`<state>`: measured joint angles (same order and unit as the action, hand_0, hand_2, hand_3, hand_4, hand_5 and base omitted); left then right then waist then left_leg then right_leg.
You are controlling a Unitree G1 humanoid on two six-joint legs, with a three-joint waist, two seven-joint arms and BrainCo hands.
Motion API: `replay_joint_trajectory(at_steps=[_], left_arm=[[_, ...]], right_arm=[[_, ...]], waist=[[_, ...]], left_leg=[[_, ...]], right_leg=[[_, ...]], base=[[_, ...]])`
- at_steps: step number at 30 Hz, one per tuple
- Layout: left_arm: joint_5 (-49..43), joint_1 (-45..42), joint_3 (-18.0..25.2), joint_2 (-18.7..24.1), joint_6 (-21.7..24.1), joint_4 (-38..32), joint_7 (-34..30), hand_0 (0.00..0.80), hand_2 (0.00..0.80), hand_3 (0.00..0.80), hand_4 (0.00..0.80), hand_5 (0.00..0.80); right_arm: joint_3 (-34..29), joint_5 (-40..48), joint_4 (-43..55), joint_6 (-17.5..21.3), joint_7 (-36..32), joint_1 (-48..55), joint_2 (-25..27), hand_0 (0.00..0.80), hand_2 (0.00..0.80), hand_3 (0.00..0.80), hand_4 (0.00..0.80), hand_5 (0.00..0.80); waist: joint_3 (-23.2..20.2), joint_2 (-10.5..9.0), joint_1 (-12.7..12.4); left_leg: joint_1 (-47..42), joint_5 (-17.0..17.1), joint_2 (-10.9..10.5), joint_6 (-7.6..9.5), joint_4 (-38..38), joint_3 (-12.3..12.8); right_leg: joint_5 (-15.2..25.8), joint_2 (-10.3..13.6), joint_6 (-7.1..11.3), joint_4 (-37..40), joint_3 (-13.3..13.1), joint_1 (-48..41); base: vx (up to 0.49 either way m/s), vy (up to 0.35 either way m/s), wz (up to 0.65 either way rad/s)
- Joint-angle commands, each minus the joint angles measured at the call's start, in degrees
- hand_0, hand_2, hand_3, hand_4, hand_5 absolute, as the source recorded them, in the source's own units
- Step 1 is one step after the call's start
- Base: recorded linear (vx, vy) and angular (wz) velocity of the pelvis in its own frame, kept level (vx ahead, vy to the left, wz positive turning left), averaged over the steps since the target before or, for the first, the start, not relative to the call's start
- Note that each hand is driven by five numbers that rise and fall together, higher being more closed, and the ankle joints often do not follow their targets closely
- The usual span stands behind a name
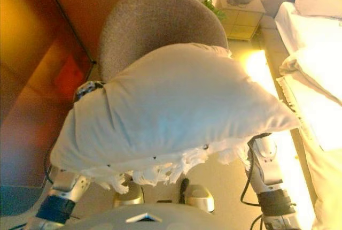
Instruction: Pick up the cushion and take it to the sofa
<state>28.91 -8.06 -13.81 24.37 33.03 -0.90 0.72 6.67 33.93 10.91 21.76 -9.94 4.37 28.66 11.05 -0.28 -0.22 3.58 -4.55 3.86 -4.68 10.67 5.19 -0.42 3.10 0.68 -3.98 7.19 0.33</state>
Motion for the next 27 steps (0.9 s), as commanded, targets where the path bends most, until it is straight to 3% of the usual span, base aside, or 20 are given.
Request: replay_joint_trajectory(at_steps=[1, 4, 8, 11, 13, 14, 15, 17, 18, 20, 22, 23, 25, 27], left_arm=[[-1.04, 5.53, -1.0, 0.01, 4.91, -7.42, 1.09, 0.8, 0.8, 0.8, 0.8, 0.8], [-0.49, 4.5, -1.42, -0.3, 5.41, -7.47, 1.53, 0.8, 0.8, 0.8, 0.8, 0.8], [-0.68, 2.74, -2.08, -1.0, 6.05, -7.91, 3.66, 0.8, 0.8, 0.8, 0.8, 0.8], [-1.39, 3.32, -2.61, -1.24, 7.08, -7.03, 4.5, 0.8, 0.8, 0.8, 0.8, 0.8], [-1.32, 4.57, -2.95, -1.61, 7.25, -6.02, 3.69, 0.8, 0.8, 0.8, 0.8, 0.8], [-0.93, 5.57, -3.03, -1.22, 6.89, -6.67, 3.02, 0.8, 0.8, 0.8, 0.8, 0.8], [-1.3, 5.9, -2.26, -0.88, 6.12, -7.38, 2.33, 0.8, 0.8, 0.8, 0.8, 0.8], [-1.2, 6.34, -1.18, 0.3, 3.85, -8.48, 2.6, 0.8, 0.8, 0.8, 0.8, 0.8], [-1.42, 6.53, -0.6, 0.38, 3.56, -8.54, 2.4, 0.8, 0.8, 0.8, 0.8, 0.8], [-3.14, 6.04, -0.29, 0.52, 4.49, -7.53, 2.0, 0.8, 0.8, 0.8, 0.8, 0.8], [-0.22, 6.52, -0.27, 0.97, 3.42, -6.47, 2.08, 0.8, 0.8, 0.8, 0.8, 0.8], [0.29, 6.67, 0.17, 0.88, 3.26, -6.08, 1.27, 0.8, 0.8, 0.8, 0.8, 0.8], [-2.07, 6.77, 0.62, 0.82, 4.4, -6.04, 0.17, 0.8, 0.8, 0.8, 0.8, 0.8], [-3.57, 7.62, 0.06, 1.02, 3.31, -7.01, 1.54, 0.8, 0.8, 0.8, 0.8, 0.8]], right_arm=[[5.17, -2.47, 6.89, 5.0, -1.26, -7.2, 0.12, 0.8, 0.8, 0.8, 0.8, 0.8], [6.35, -2.19, 6.82, 4.32, -1.82, -7.2, 0.09, 0.8, 0.8, 0.8, 0.8, 0.8], [8.18, -2.19, 7.8, 3.65, -2.57, -6.26, -0.37, 0.8, 0.8, 0.8, 0.8, 0.8], [8.36, -1.66, 7.86, 4.42, -3.26, -6.03, -0.15, 0.8, 0.8, 0.8, 0.8, 0.8], [8.0, -1.52, 7.4, 5.01, -2.26, -6.8, 0.67, 0.8, 0.8, 0.8, 0.8, 0.8], [7.89, -0.44, 7.51, 5.53, -1.03, -7.86, 2.09, 0.8, 0.8, 0.8, 0.8, 0.8], [7.7, -0.15, 7.1, 6.25, -1.03, -7.64, 2.0, 0.8, 0.8, 0.8, 0.8, 0.8], [5.67, 2.18, 6.06, 5.91, -1.61, -6.91, 1.08, 0.8, 0.8, 0.8, 0.8, 0.8], [5.15, 2.75, 6.42, 4.96, -1.69, -6.47, 0.27, 0.8, 0.8, 0.8, 0.8, 0.8], [5.82, -3.64, 7.14, 4.01, -0.67, -4.34, -3.11, 0.8, 0.8, 0.8, 0.8, 0.8], [6.43, -3.87, 8.76, 3.09, 0.54, -2.25, -4.11, 0.8, 0.8, 0.8, 0.8, 0.8], [6.28, -3.21, 9.16, 3.02, 0.04, -1.73, -4.38, 0.8, 0.8, 0.8, 0.8, 0.8], [5.4, -3.25, 8.31, 3.07, -0.53, -2.37, -4.4, 0.8, 0.8, 0.8, 0.8, 0.8], [4.56, -2.07, 6.64, 3.92, -0.69, -3.27, -3.4, 0.8, 0.8, 0.8, 0.8, 0.8]], waist=[[1.64, -0.17, -2.65], [1.71, 0.84, -4.29], [2.14, 1.26, -5.71], [2.8, 0.89, -6.73], [3.1, 0.42, -7.24], [2.92, -0.74, -7.44], [2.35, -0.62, -7.18], [1.18, -1.88, -7.29], [0.28, -2.89, -7.33], [-2.18, -4.59, -7.14], [-3.59, -5.19, -5.98], [-3.85, -5.24, -5.7], [-3.99, -4.41, -4.96], [-3.09, -3.28, -4.13]], left_leg=[[7.59, 12.43, -1.08, 0.75, -4.9, -1.62], [8.5, 15.76, -2.19, 0.44, -12.54, -4.27], [11.94, 15.49, -0.5, -0.41, -15.67, -7.98], [15.5, 15.08, 0.5, -1.17, -15.67, -11.55], [16.31, 15.94, 1.24, -1.37, -15.67, -11.68], [15.3, 10.38, 1.05, 0.06, -15.67, -9.95], [13.82, 11.18, 1.43, 0.32, -14.68, -7.35], [14.76, 12.0, -0.78, 1.36, -4.26, -7.84], [14.98, 9.76, -2.16, 3.07, -0.66, -6.9], [14.61, 7.37, -4.61, 5.29, 0.84, -5.4], [11.95, 7.14, -5.93, 5.83, -1.58, -3.68], [10.77, 7.39, -6.15, 5.73, -2.84, -2.94], [6.62, 7.62, -5.42, 5.09, -6.83, -0.34], [3.59, 7.34, -4.8, 4.62, -8.87, -0.96]], right_leg=[[-8.25, -5.26, -1.07, -0.09, -1.26, -9.66], [-11.42, -7.18, -1.45, -2.44, -3.36, -11.97], [-17.34, -8.53, -2.11, -9.42, -4.73, -11.9], [-22.26, -7.5, -1.57, -16.52, -4.19, -11.39], [-24.41, -6.13, -0.99, -20.07, -3.56, -12.15], [-24.2, -3.32, 0.46, -23.53, -2.36, -12.64], [-22.74, -1.64, 1.61, -26.5, -1.67, -12.65], [-19.08, 1.54, 4.01, -30.57, -0.86, -15.44], [-15.7, 2.75, 5.04, -31.52, -0.57, -16.5], [-7.72, 1.72, 6.28, -32.14, -2.34, -17.1], [-2.2, -0.1, 7.45, -27.57, -3.64, -14.34], [-1.62, 0.06, 7.58, -25.47, -2.58, -13.27], [-2.1, 1.29, 7.21, -15.17, 2.79, -7.19], [-4.26, 0.46, 5.09, -10.33, 4.86, -2.99]], base=[[0.395, 0.068, -0.71], [0.493, 0.074, 0.01], [0.69, 0.143, 0.13], [0.771, 0.21, -0.1], [0.839, 0.315, -0.19], [0.933, 0.435, -0.22], [0.907, 0.435, -0.45], [0.964, 0.37, -0.47], [0.968, 0.293, -0.07], [0.833, 0.214, 0.23], [0.671, 0.194, -0.03], [0.516, 0.177, -0.19], [0.408, 0.144, -0.23], [0.289, 0.078, -0.38]])
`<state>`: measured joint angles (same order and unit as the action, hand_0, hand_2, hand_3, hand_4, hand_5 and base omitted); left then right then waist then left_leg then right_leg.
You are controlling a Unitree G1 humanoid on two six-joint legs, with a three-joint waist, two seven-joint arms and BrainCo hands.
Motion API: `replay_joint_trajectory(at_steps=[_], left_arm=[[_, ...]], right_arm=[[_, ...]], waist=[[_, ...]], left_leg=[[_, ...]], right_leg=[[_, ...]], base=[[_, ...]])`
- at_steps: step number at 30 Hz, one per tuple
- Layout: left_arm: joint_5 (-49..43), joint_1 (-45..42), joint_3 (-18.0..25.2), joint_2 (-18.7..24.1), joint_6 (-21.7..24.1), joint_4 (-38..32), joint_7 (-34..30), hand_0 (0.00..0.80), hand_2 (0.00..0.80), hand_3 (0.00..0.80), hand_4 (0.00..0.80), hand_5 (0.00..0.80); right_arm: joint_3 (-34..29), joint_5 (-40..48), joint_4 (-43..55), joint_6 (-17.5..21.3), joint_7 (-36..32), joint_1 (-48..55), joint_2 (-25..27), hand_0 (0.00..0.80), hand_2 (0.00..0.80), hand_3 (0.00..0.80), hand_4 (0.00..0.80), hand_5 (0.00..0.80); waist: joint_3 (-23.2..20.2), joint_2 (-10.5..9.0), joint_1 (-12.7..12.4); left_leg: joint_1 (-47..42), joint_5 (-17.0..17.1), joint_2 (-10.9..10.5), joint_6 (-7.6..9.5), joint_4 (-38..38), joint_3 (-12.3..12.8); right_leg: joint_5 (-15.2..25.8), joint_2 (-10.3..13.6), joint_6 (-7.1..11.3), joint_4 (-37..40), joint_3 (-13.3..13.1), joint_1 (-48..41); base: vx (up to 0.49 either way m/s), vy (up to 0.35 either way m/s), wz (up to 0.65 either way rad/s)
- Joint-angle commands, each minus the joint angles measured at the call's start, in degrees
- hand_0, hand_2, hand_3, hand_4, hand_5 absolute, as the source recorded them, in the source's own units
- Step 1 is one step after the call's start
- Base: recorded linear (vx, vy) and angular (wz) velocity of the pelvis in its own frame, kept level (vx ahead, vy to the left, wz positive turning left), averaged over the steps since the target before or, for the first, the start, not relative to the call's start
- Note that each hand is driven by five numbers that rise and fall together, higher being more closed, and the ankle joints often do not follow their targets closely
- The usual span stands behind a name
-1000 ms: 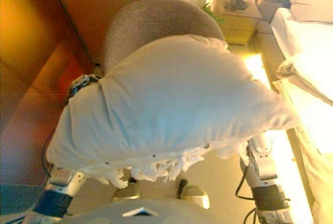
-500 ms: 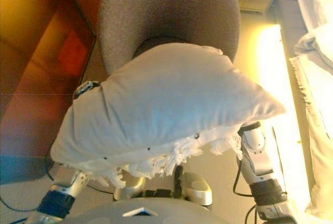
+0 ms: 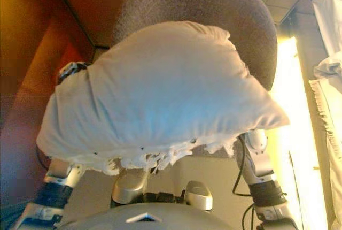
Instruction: Pick up the cushion and take it to the sofa
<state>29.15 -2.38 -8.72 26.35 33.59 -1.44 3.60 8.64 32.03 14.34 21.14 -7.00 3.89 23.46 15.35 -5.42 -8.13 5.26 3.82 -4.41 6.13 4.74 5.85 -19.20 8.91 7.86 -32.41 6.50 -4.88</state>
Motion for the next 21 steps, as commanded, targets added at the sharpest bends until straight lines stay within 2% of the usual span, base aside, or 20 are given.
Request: replay_joint_trajectory(at_steps=[1, 2, 4, 6, 10, 12, 15, 21], left_arm=[[-3.82, 3.3, -5.66, -0.97, 1.22, -5.84, -0.67, 0.8, 0.8, 0.8, 0.8, 0.8], [-3.54, 3.83, -5.96, -1.15, 0.53, -5.29, -0.66, 0.8, 0.8, 0.8, 0.8, 0.8], [-3.38, 3.12, -5.97, -1.93, -1.16, -4.49, -2.19, 0.8, 0.8, 0.8, 0.8, 0.8], [-4.57, 1.39, -6.09, -2.46, -2.02, -4.56, -3.89, 0.8, 0.8, 0.8, 0.8, 0.8], [-5.81, -0.05, -6.63, -2.53, -3.75, -4.47, -3.68, 0.8, 0.8, 0.8, 0.8, 0.8], [-5.71, -0.36, -6.76, -2.29, -5.32, -3.66, -3.07, 0.8, 0.8, 0.8, 0.8, 0.8], [-6.1, -1.16, -6.92, -2.12, -6.49, -2.65, -2.42, 0.8, 0.8, 0.8, 0.8, 0.8], [-3.22, -1.43, -7.34, -3.14, -9.23, 1.76, -4.26, 0.8, 0.8, 0.8, 0.8, 0.8]], right_arm=[[2.06, -0.05, 1.97, 5.35, -3.26, -3.22, 2.56, 0.8, 0.8, 0.8, 0.8, 0.8], [1.96, 0.13, 1.46, 5.72, -3.16, -3.35, 2.84, 0.8, 0.8, 0.8, 0.8, 0.8], [1.54, -0.19, 1.89, 4.78, -2.65, -2.84, 3.09, 0.8, 0.8, 0.8, 0.8, 0.8], [1.05, -0.36, 1.93, 3.15, -2.31, -2.44, 3.04, 0.8, 0.8, 0.8, 0.8, 0.8], [0.74, 1.24, 1.0, 0.63, -3.51, -2.43, 3.2, 0.8, 0.8, 0.8, 0.8, 0.8], [0.99, 2.06, 0.29, -0.93, -4.5, -2.32, 2.87, 0.8, 0.8, 0.8, 0.8, 0.8], [2.65, 1.13, 0.36, -1.91, -4.44, -1.96, 2.51, 0.8, 0.8, 0.8, 0.8, 0.8], [5.82, -0.83, -4.34, -4.64, -2.52, -2.54, 1.29, 0.8, 0.8, 0.8, 0.8, 0.8]], waist=[[-7.1, 2.38, 4.4], [-6.83, 2.44, 4.96], [-7.04, 2.23, 6.34], [-7.75, 1.99, 6.93], [-9.2, 1.96, 7.39], [-10.1, 1.93, 7.25], [-10.44, 2.19, 7.41], [-10.11, 2.36, 7.23]], left_leg=[[-0.13, -1.68, 3.62, -6.25, -3.93, -2.74], [-1.42, -2.1, 3.51, -6.2, -4.47, -3.52], [-4.17, -3.72, 3.56, -6.08, -5.2, -3.92], [-6.42, -5.21, 3.68, -6.05, -5.88, -3.89], [-8.72, -7.41, 3.98, -5.81, -5.61, -3.11], [-9.36, -8.13, 3.85, -5.75, -5.48, -2.65], [-9.79, -8.58, 4.22, -5.88, -4.95, -2.4], [-8.97, -9.6, 4.66, -7.34, -0.99, -2.71]], right_leg=[[14.21, -5.04, -3.42, 22.58, 5.96, 4.24], [15.25, -4.82, -3.47, 24.82, 4.94, 4.71], [18.19, -4.65, -2.7, 28.97, 0.85, 5.36], [19.64, -4.57, -2.38, 31.7, -0.5, 4.51], [19.16, -4.7, -2.67, 32.64, -1.27, 2.5], [19.28, -4.23, -2.66, 34.38, 0.21, 1.1], [19.66, -4.28, -2.71, 35.29, 0.06, 0.49], [19.63, -5.1, -4.03, 37.41, -0.93, -1.18]], base=[[0.283, 0.038, -0.14], [0.341, 0.014, 0.22], [0.339, -0.012, 0.61], [0.327, -0.023, 0.66], [0.26, -0.042, 0.29], [0.196, -0.098, 0.2], [0.144, -0.139, -0.03], [0.114, -0.18, -0.11]])
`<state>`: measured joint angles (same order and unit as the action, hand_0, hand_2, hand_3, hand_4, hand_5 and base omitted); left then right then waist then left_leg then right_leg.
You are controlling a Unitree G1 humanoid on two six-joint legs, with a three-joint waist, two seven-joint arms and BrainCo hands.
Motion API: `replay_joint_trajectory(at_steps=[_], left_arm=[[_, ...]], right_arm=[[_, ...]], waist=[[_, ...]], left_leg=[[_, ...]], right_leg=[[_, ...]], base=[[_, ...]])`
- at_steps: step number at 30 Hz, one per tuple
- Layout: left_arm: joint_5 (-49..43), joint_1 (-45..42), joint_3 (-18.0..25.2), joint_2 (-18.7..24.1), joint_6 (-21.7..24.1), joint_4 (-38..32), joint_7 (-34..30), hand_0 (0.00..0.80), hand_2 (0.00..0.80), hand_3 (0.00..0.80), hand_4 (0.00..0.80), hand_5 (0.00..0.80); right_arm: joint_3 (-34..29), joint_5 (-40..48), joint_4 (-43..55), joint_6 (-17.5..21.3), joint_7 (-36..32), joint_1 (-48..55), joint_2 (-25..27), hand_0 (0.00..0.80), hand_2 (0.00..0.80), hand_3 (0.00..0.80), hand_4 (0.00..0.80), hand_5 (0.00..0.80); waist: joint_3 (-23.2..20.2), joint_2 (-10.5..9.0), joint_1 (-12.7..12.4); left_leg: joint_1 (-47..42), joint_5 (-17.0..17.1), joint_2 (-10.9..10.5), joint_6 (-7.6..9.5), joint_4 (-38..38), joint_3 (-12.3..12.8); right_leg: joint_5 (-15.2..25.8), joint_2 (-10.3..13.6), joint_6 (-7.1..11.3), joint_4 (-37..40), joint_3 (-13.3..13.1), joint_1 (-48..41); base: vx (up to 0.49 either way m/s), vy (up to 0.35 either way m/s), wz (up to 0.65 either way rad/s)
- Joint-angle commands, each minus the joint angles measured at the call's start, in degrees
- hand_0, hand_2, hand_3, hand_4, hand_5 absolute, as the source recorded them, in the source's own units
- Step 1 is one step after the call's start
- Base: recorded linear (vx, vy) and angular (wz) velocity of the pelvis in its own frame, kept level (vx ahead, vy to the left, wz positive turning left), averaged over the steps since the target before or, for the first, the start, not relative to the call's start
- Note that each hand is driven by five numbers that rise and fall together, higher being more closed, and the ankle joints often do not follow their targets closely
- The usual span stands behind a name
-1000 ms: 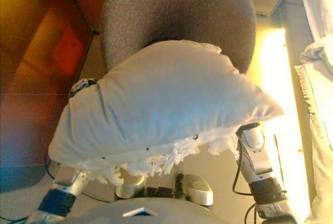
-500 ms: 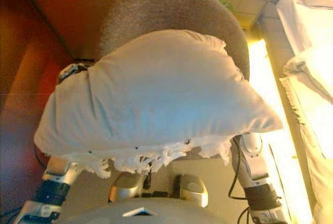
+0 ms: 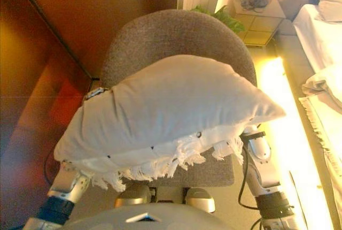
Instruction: Pick up the cushion and take it to the sofa
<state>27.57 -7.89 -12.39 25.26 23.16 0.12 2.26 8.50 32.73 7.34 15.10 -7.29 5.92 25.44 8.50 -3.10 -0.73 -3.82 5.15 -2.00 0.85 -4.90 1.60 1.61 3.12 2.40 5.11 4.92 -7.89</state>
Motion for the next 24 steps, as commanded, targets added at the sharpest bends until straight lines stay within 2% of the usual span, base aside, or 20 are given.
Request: replay_joint_trajectory(at_steps=[1, 5, 7, 9, 11, 12, 15, 18, 21, 24], left_arm=[[-0.82, 4.04, -3.77, -2.32, 0.32, 0.61, -3.35, 0.8, 0.8, 0.8, 0.8, 0.8], [1.33, 4.05, -4.4, -4.01, 0.33, 5.43, -3.87, 0.8, 0.8, 0.8, 0.8, 0.8], [1.77, 4.53, -4.73, -4.69, 0.12, 7.89, -4.23, 0.8, 0.8, 0.8, 0.8, 0.8], [1.78, 6.04, -5.9, -5.76, -1.48, 10.7, -4.15, 0.8, 0.8, 0.8, 0.8, 0.8], [2.18, 8.44, -7.19, -6.3, -2.39, 13.8, -3.73, 0.8, 0.8, 0.8, 0.8, 0.8], [2.87, 10.37, -8.21, -6.98, -2.56, 17.37, -3.87, 0.8, 0.8, 0.8, 0.8, 0.8], [3.36, 15.57, -10.37, -8.06, -3.28, 24.05, -3.4, 0.8, 0.8, 0.8, 0.8, 0.8], [4.04, 23.53, -12.2, -9.17, -2.3, 31.08, -2.13, 0.8, 0.8, 0.8, 0.8, 0.8], [4.01, 29.56, -12.55, -10.35, -1.31, 35.62, -0.7, 0.8, 0.8, 0.8, 0.8, 0.8], [3.23, 32.3, -12.93, -11.11, -1.35, 37.63, 0.63, 0.8, 0.8, 0.8, 0.8, 0.8]], right_arm=[[6.26, -1.87, 2.05, 1.14, -2.26, -4.73, -0.78, 0.8, 0.8, 0.8, 0.8, 0.8], [7.85, -2.81, -3.66, 0.31, -0.08, -6.01, -1.14, 0.8, 0.8, 0.8, 0.8, 0.8], [8.25, -3.13, -7.56, -0.39, 2.01, -6.68, -1.98, 0.8, 0.8, 0.8, 0.8, 0.8], [8.68, -4.05, -11.92, -1.85, 4.77, -8.06, -2.99, 0.8, 0.8, 0.8, 0.8, 0.8], [9.16, -4.21, -15.15, -1.9, 6.28, -9.76, -3.03, 0.8, 0.8, 0.8, 0.8, 0.8], [9.34, -3.74, -16.49, -2.12, 6.99, -10.45, -3.13, 0.8, 0.8, 0.8, 0.8, 0.8], [9.87, -3.43, -19.89, -2.09, 8.53, -13.33, -3.49, 0.8, 0.8, 0.8, 0.8, 0.8], [11.16, -3.55, -23.81, -1.2, 10.5, -19.65, -4.35, 0.8, 0.8, 0.8, 0.8, 0.8], [12.33, -3.52, -27.52, -1.72, 12.68, -26.26, -5.26, 0.8, 0.8, 0.8, 0.8, 0.8], [13.29, -3.92, -29.67, -1.62, 14.25, -28.89, -5.98, 0.8, 0.8, 0.8, 0.8, 0.8]], waist=[[-3.13, 0.04, -0.24], [-1.42, -0.21, -0.59], [-0.49, -0.05, -0.83], [0.08, 0.72, -0.9], [0.6, 1.05, -0.86], [0.92, 1.5, -0.6], [1.81, 1.52, 0.3], [5.15, 1.77, 1.29], [8.92, 2.16, 2.22], [10.72, 2.28, 2.69]], left_leg=[[0.68, -10.89, 2.32, -2.36, 10.02, 1.39], [7.79, -7.69, 2.72, -3.41, 23.61, -0.28], [10.0, -7.06, 2.76, -3.52, 26.02, -0.32], [9.17, -6.69, 2.77, -3.59, 19.72, 1.0], [8.66, -7.69, 1.92, -2.97, 15.45, 0.68], [9.27, -5.71, 2.06, -3.36, 14.06, 0.24], [9.81, -7.24, 1.85, -3.1, 11.79, 0.79], [11.96, -6.85, 1.6, -3.34, 10.18, 0.29], [13.57, -5.89, 1.14, -3.4, 8.61, -0.09], [14.05, -5.45, 0.92, -3.26, 7.65, 0.09]], right_leg=[[-1.26, 0.65, 1.23, -0.11, 0.61, 1.79], [-1.0, 0.23, -0.5, -0.21, -0.33, 1.52], [-1.38, -0.03, -0.92, -0.65, -0.3, 0.98], [-1.85, -0.27, -0.44, -0.51, 0.54, 0.52], [-1.95, -0.08, -0.14, -0.31, 0.56, 1.03], [-2.02, -0.45, -0.14, -0.25, 0.56, 1.29], [-1.95, -0.14, 0.03, -0.47, 0.76, 3.35], [-1.66, -0.24, 0.03, -0.84, 0.61, 7.25], [-0.97, -0.45, 0.0, -0.89, 0.05, 10.57], [-0.56, -0.37, 0.17, -0.84, -0.38, 12.02]], base=[[0.07, -0.17, -0.08], [0.047, -0.144, -0.01], [0.071, -0.069, 0.05], [0.087, 0.022, 0.15], [0.045, 0.055, 0.09], [0.043, 0.052, -0.05], [-0.004, 0.035, -0.02], [-0.234, 0.023, -0.02], [-0.205, 0.057, -0.03], [-0.073, 0.05, -0.03]])
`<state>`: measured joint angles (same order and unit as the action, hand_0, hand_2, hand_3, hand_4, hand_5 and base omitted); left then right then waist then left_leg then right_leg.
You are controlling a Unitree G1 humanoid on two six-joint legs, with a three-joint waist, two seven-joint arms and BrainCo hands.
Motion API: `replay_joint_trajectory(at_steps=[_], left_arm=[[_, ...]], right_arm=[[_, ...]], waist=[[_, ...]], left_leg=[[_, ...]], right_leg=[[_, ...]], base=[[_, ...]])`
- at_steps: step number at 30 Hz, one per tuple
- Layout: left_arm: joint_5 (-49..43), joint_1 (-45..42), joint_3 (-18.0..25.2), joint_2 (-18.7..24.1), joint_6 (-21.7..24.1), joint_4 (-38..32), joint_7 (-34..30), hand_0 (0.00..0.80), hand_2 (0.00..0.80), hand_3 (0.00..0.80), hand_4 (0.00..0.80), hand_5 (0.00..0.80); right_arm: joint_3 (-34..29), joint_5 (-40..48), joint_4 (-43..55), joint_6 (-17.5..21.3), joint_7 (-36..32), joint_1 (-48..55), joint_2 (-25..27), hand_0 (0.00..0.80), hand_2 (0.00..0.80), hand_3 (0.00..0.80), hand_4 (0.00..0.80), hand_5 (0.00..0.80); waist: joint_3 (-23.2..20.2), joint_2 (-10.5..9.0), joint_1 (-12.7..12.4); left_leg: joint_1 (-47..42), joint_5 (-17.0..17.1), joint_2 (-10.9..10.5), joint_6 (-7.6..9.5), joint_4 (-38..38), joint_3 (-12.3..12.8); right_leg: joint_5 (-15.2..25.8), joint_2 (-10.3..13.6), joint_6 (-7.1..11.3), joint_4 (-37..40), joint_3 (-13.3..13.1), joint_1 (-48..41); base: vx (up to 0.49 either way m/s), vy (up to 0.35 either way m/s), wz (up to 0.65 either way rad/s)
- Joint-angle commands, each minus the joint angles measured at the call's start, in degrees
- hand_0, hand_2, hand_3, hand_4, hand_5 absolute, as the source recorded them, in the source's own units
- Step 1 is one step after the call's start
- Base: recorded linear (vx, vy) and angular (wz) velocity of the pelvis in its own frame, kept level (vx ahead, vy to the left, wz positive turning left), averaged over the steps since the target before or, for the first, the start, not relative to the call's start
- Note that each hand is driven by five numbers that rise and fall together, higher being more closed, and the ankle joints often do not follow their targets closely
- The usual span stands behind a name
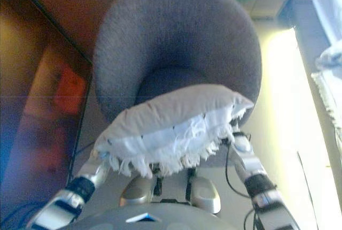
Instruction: Pick up the cushion and take it to the sofa
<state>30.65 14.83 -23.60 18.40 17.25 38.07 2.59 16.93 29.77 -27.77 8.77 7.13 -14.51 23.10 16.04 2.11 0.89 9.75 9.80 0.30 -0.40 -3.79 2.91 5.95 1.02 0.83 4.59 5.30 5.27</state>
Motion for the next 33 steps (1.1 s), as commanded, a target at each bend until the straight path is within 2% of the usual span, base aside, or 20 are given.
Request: replay_joint_trajectory(at_steps=[1, 3, 6, 10, 11, 16, 21, 29, 30, 31, 32, 33], left_arm=[[0.05, 10.49, -1.8, -4.4, 4.69, 0.68, 0.34, 0.8, 0.8, 0.8, 0.8, 0.8], [-0.38, 11.58, -1.99, -4.63, 4.9, 1.61, 0.39, 0.8, 0.8, 0.8, 0.8, 0.8], [1.61, 14.81, -1.9, -4.86, 2.65, 3.64, -0.23, 0.8, 0.8, 0.8, 0.8, 0.8], [2.85, 19.92, -2.79, -3.7, -0.28, 7.42, -3.59, 0.8, 0.8, 0.8, 0.8, 0.8], [4.56, 22.79, -3.07, -3.32, -1.84, 9.32, -4.33, 0.8, 0.8, 0.8, 0.8, 0.8], [5.91, 33.1, -2.4, -3.44, -3.38, 16.75, -0.93, 0.8, 0.8, 0.8, 0.8, 0.8], [7.7, 40.54, -2.49, -3.12, -4.68, 21.69, -2.03, 0.8, 0.8, 0.8, 0.8, 0.8], [7.49, 48.65, -3.49, -1.1, -5.71, 27.66, 0.54, 0.8, 0.8, 0.8, 0.8, 0.8], [7.91, 49.85, -3.49, -0.84, -6.56, 28.39, 1.03, 0.637, 0.637, 0.637, 0.637, 0.637], [8.3, 50.82, -3.38, -0.81, -8.45, 29.19, 1.83, 0.097, 0.097, 0.097, 0.097, 0.097], [8.72, 52.02, -3.31, -0.73, -10.71, 30.88, 1.9, 0.0, 0.0, 0.0, 0.0, 0.0], [8.57, 53.08, -3.29, -0.46, -11.76, 32.57, 1.69, 0.0, 0.0, 0.0, 0.0, 0.0]], right_arm=[[5.11, -0.48, 5.08, 4.8, 0.26, -9.01, -3.77, 0.8, 0.8, 0.8, 0.8, 0.8], [5.24, -0.01, 4.49, 5.15, 0.72, -9.61, -4.04, 0.8, 0.8, 0.8, 0.8, 0.8], [5.87, 0.23, 3.34, 4.81, 1.41, -11.77, -5.08, 0.8, 0.8, 0.8, 0.8, 0.8], [7.07, 1.04, 2.38, 2.5, 3.06, -16.08, -5.22, 0.8, 0.8, 0.8, 0.8, 0.8], [7.45, 2.38, 0.51, 0.89, 4.19, -18.83, -5.31, 0.8, 0.8, 0.8, 0.8, 0.8], [8.23, 5.45, -8.66, -1.91, 5.14, -28.51, -6.32, 0.8, 0.8, 0.8, 0.8, 0.8], [8.37, 7.64, -17.01, -2.97, 4.72, -37.13, -6.56, 0.8, 0.8, 0.8, 0.8, 0.8], [7.77, 10.28, -26.65, -4.42, 4.4, -47.27, -4.52, 0.8, 0.8, 0.8, 0.8, 0.8], [7.84, 10.68, -27.89, -4.53, 4.29, -48.53, -4.2, 0.8, 0.8, 0.8, 0.8, 0.8], [7.68, 10.91, -29.1, -4.98, 4.18, -49.57, -4.02, 0.8, 0.8, 0.8, 0.8, 0.8], [7.39, 11.29, -30.79, -5.78, 4.21, -50.85, -3.7, 0.8, 0.8, 0.8, 0.8, 0.8], [7.24, 11.61, -32.55, -6.25, 4.19, -51.95, -3.14, 0.772, 0.772, 0.772, 0.772, 0.772]], waist=[[3.77, -2.92, 1.26], [4.54, -2.87, 1.49], [6.29, -2.78, 1.9], [8.36, -2.85, 2.58], [9.04, -2.84, 2.84], [10.53, -2.99, 3.38], [11.33, -3.29, 2.97], [12.42, -3.78, 2.47], [12.48, -3.78, 2.41], [12.52, -3.73, 2.34], [12.48, -3.69, 2.32], [12.44, -3.61, 2.29]], left_leg=[[0.64, -10.0, -1.49, -1.91, 6.22, -1.17], [1.1, -9.92, -1.66, -1.74, 5.96, -1.13], [2.53, -9.62, -1.73, -1.49, 5.75, -0.83], [4.61, -9.38, -1.84, -1.49, 5.86, -0.33], [5.23, -9.24, -1.81, -1.47, 5.86, 0.08], [6.22, -9.18, -1.91, -1.64, 5.88, 0.75], [7.7, -7.9, -1.88, -1.81, 4.66, 0.97], [10.06, -6.69, -1.86, -2.05, 4.21, 0.66], [10.34, -6.52, -1.88, -2.08, 4.08, 0.66], [10.57, -6.39, -1.92, -2.11, 4.02, 0.59], [10.78, -6.29, -1.9, -2.15, 4.01, 0.53], [10.97, -6.25, -1.91, -2.18, 4.03, 0.43]], right_leg=[[-4.79, 1.74, 1.78, -0.32, -0.97, -0.7], [-4.75, 1.76, 1.85, -0.45, -1.27, 0.05], [-5.46, 1.76, 1.82, -2.71, -1.61, 2.42], [-5.12, 1.87, 2.11, -3.87, -2.45, 5.63], [-4.77, 1.87, 2.24, -4.18, -2.93, 6.87], [-3.91, 1.99, 2.59, -4.34, -3.69, 9.02], [-2.92, 1.9, 2.77, -4.46, -3.71, 11.65], [-2.38, 1.69, 2.84, -6.36, -3.66, 15.89], [-2.3, 1.64, 2.84, -6.45, -3.61, 16.32], [-2.28, 1.62, 2.84, -6.58, -3.54, 16.6], [-2.3, 1.61, 2.85, -6.81, -3.47, 16.94], [-2.37, 1.61, 2.84, -7.02, -3.4, 17.2]], base=[[-0.035, 0.037, -0.03], [0.0, 0.0, 0.0], [0.0, 0.0, 0.0], [-0.045, 0.029, -0.01], [-0.043, 0.057, -0.01], [-0.009, 0.049, -0.12], [0.001, 0.002, -0.05], [0.019, 0.001, 0.0], [0.0, 0.0, 0.0], [0.0, 0.0, 0.0], [0.031, 0.008, 0.0], [0.04, 0.003, -0.01]])
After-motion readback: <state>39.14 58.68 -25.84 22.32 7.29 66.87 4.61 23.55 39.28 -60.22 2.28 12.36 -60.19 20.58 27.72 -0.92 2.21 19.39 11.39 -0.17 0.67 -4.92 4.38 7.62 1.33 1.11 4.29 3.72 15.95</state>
